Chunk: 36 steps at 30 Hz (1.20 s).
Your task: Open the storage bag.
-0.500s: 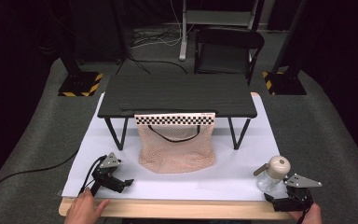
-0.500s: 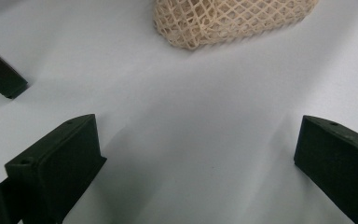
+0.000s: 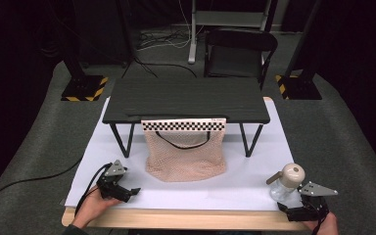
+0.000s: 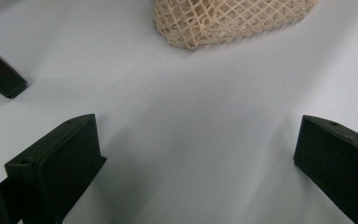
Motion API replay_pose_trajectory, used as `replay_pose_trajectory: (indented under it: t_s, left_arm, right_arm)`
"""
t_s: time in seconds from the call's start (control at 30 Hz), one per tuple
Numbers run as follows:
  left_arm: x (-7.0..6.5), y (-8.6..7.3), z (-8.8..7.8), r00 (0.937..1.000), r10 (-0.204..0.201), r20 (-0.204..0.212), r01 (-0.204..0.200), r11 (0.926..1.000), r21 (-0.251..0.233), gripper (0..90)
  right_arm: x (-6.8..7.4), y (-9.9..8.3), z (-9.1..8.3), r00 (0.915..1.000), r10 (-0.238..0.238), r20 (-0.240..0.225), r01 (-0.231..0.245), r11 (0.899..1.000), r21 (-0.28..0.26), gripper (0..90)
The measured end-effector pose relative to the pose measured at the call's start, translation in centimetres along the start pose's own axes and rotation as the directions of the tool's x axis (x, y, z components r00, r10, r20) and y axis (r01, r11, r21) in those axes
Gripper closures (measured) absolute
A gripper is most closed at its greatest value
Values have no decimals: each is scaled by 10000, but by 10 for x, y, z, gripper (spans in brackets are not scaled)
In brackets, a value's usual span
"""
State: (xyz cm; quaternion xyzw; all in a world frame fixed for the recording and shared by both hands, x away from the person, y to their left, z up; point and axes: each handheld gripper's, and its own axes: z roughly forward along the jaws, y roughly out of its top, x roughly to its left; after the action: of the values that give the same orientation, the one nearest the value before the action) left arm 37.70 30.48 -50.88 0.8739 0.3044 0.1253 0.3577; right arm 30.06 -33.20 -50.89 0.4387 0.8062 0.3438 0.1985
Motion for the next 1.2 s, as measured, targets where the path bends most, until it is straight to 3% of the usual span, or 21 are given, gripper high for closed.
replay_pose_trajectory:
  t_s: [0.17,0.43,0.63,0.73,0.97,1.2]
  left_arm:
    - [1,0,-1,10000,-47,88,47,10000,-1,4]
    - [2,2,-10,9974,-354,635,332,9989,343,10]
    - [-10,13,-21,9982,192,559,-203,9996,192,13]
    - [-13,16,-23,9976,220,651,-242,9992,320,11]
    - [-23,27,-29,9963,713,483,-728,9969,310,3]
    - [-31,42,-39,9955,719,621,-740,9967,325,4]
  right_arm:
    - [0,0,0,10000,20,4,-20,10000,6,0]
    - [0,0,0,10000,12,1,-12,10000,29,0]
    - [0,1,0,10000,22,15,-22,10000,61,0]
    - [0,1,0,10000,22,16,-22,10000,57,0]
    - [0,1,0,10000,34,26,-34,10000,66,0]
    - [1,1,0,10000,42,34,-42,10000,58,0]
